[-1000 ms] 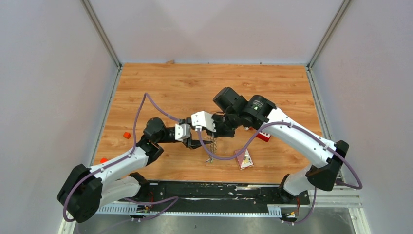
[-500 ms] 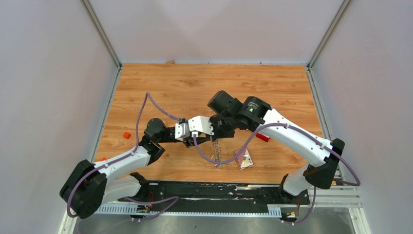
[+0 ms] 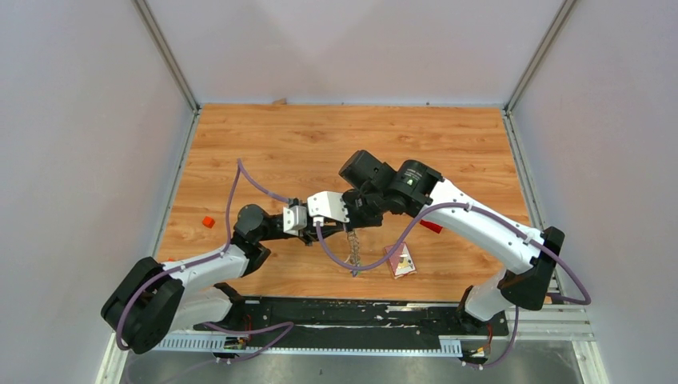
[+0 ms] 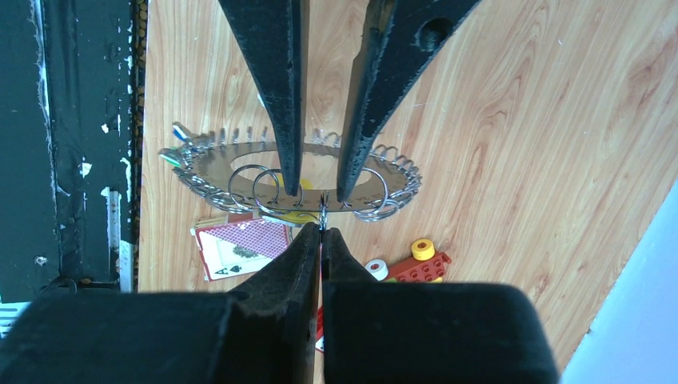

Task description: Put the keys on the keyring

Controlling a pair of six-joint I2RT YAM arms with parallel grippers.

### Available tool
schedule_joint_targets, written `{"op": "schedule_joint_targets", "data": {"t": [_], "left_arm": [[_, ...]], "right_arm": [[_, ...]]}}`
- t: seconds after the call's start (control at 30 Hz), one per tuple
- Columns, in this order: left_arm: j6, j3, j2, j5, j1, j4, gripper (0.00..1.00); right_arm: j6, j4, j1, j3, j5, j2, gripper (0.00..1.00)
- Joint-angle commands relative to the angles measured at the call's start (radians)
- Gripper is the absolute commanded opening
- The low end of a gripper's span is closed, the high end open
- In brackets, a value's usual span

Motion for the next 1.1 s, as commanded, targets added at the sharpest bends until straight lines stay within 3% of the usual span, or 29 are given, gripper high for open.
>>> {"op": "schedule_joint_targets", "data": {"t": [0.0, 0.63, 1.07], "left_arm": [[-0.015, 0.011, 0.013, -0.019, 0.002, 0.091, 0.31], [-0.061, 0.021, 0.046, -0.027, -0.002, 0.132, 0.30], [-0.072, 0.033, 0.056, -0.025, -0.007, 0.130, 0.22]], "right_arm": [[0.006, 0.061, 0.008, 0.001, -0.009, -0.025, 0.00], [0.014, 0.060, 0.016, 0.018, -0.013, -0.007, 0.00], [0.017, 0.063, 0.019, 0.013, -0.016, -0.001, 0.00]]}}
